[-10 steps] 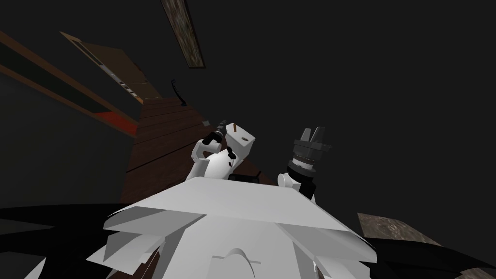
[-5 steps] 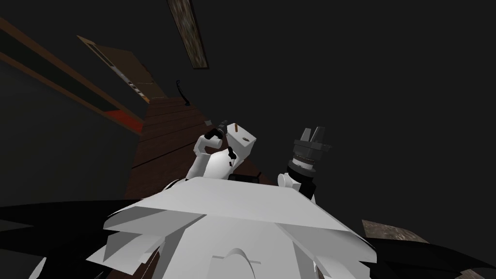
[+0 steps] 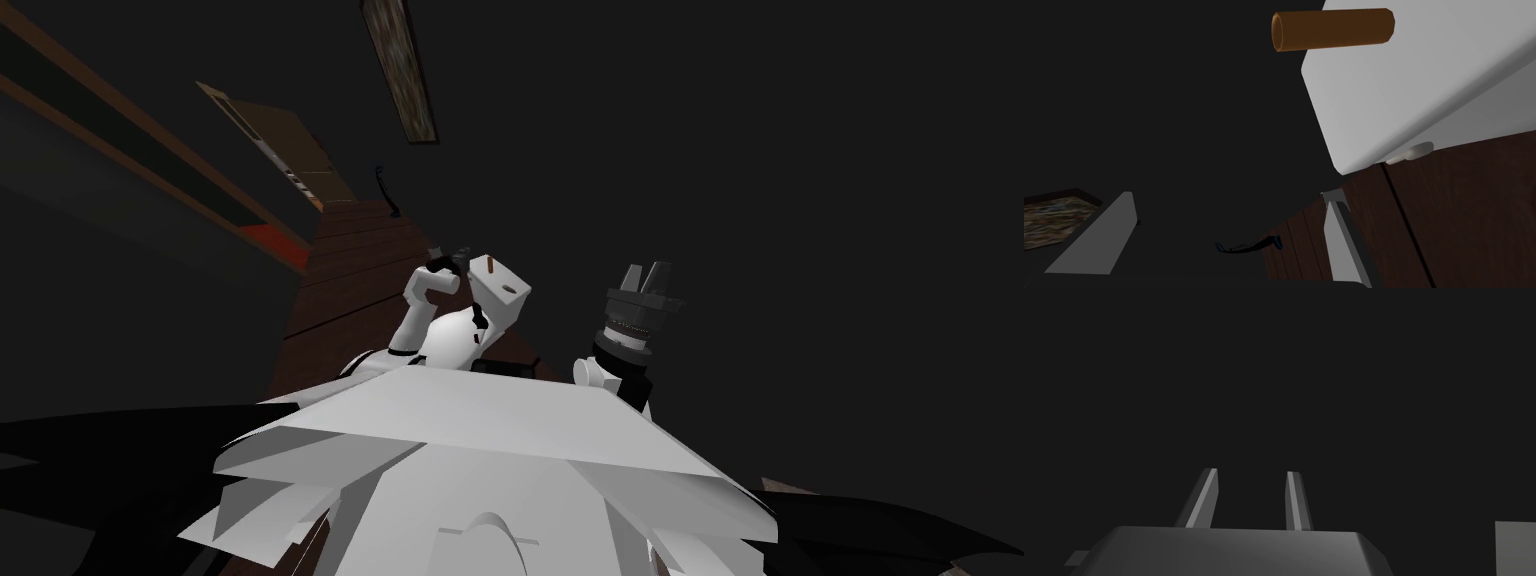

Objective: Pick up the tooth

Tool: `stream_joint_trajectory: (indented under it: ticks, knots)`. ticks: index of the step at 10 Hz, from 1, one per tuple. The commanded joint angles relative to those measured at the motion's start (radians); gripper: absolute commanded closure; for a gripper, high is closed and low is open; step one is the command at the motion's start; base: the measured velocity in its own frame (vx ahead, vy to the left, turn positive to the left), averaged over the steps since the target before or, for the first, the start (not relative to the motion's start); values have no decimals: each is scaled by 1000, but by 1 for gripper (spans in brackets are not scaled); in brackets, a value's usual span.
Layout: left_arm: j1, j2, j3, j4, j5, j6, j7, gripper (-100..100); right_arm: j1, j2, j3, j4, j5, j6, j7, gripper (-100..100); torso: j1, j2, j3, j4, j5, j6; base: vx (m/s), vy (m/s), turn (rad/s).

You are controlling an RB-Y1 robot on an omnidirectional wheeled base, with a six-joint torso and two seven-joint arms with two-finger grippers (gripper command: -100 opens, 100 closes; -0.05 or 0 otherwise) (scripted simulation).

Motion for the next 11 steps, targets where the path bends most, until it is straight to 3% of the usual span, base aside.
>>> stream_joint_trajectory:
  ticks: [1, 4, 5, 7, 8, 10, 11]
  knots:
    - [-30, 10, 5, 25, 15, 21, -5, -100, 0, 0, 0, 0, 0, 0, 0, 0, 0, 0, 0, 0, 0, 0, 13, -15, 45]
    - [-129, 41, 23, 122, 62, 107, -27, -100, 0, 0, 0, 0, 0, 0, 0, 0, 0, 0, 0, 0, 0, 0, 18, -23, 90]
    - [-137, 41, 23, 132, 62, 107, -27, -100, 0, 0, 0, 0, 0, 0, 0, 0, 0, 0, 0, 0, 0, 0, 16, -18, 55]
    - [-202, 58, 33, 200, 90, 165, -43, -100, 0, 0, 0, 0, 0, 0, 0, 0, 1, 1, 0, 0, 0, 0, 10, -15, 81]
    - [-206, 58, 33, 209, 90, 165, -43, -100, 0, 0, 0, 0, 0, 0, 0, 0, 1, 1, 1, 0, 0, 0, 2, -4, 33]
    - [-272, 72, 40, 273, 112, 222, -60, -100, 0, 0, 0, 0, 0, 0, 0, 0, 1, 1, 1, 0, 0, 0, 11, -13, 39]
    - [-272, 72, 40, 290, 112, 222, -60, -100, 0, 0, 0, 0, 0, 0, 0, 0, 1, 1, 1, 0, 0, 0, 8, -9, 29]
